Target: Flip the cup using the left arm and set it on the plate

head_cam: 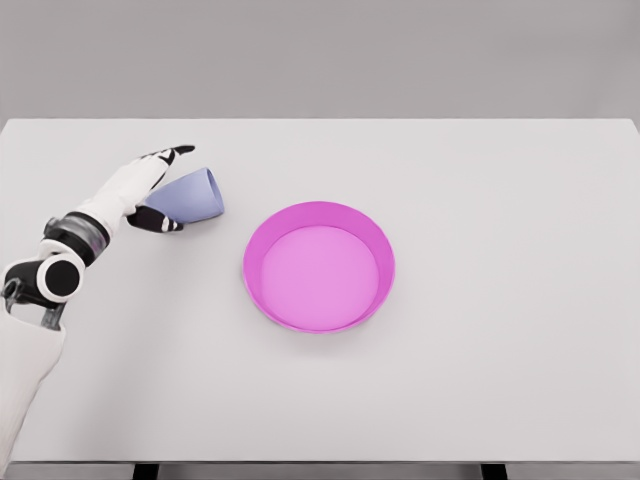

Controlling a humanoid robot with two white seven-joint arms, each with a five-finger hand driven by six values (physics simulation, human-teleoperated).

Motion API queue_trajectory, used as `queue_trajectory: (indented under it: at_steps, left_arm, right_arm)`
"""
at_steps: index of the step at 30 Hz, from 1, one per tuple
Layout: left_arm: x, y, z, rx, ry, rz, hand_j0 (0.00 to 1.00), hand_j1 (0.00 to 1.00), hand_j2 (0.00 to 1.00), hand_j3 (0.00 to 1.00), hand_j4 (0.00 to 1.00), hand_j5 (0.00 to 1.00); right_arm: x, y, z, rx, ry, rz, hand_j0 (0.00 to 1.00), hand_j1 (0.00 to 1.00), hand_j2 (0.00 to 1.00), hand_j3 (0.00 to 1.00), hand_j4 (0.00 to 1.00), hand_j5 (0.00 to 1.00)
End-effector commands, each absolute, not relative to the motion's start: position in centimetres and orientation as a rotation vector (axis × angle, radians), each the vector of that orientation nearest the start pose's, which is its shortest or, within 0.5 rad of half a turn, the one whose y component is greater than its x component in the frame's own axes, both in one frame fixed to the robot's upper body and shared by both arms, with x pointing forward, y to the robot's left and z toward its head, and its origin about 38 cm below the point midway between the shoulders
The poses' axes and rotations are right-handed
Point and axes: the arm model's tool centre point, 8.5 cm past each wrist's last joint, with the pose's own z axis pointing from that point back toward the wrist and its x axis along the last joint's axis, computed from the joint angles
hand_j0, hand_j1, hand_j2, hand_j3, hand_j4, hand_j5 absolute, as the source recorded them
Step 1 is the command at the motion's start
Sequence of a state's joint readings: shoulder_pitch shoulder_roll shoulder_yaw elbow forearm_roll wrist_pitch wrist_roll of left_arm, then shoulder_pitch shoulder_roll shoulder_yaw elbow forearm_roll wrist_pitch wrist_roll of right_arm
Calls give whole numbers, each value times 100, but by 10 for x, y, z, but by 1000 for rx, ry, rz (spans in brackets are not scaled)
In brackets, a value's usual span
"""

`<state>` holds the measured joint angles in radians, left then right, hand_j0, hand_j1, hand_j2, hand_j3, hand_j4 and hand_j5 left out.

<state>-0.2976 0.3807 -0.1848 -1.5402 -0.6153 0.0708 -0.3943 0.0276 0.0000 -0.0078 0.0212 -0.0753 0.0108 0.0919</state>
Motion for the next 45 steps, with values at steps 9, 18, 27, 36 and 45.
queue_trajectory:
  at_steps: [9, 18, 27, 36, 45]
  left_arm:
    - [433, 264, 149, 559, -1379, -1201, 100, 100, 100, 100, 100, 100]
    - [433, 252, 146, 532, -1394, -1201, 100, 100, 100, 100, 100, 100]
    - [446, 252, 134, 512, -1354, -1173, 100, 100, 100, 100, 100, 100]
    - [447, 255, 130, 510, -1336, -1168, 100, 100, 100, 100, 100, 100]
    - [448, 258, 132, 507, -1323, -1184, 85, 85, 85, 85, 85, 85]
  right_arm:
    - [-26, -264, -261, 3, 52, -88, 100, 100, 100, 100, 100, 100]
    - [-26, -264, -261, 3, 52, -88, 100, 100, 100, 100, 100, 100]
    - [-26, -264, -261, 3, 52, -88, 100, 100, 100, 100, 100, 100]
    - [-27, -264, -261, 3, 54, -88, 100, 100, 100, 100, 100, 100]
    - [-27, -264, -261, 3, 54, -88, 100, 100, 100, 100, 100, 100]
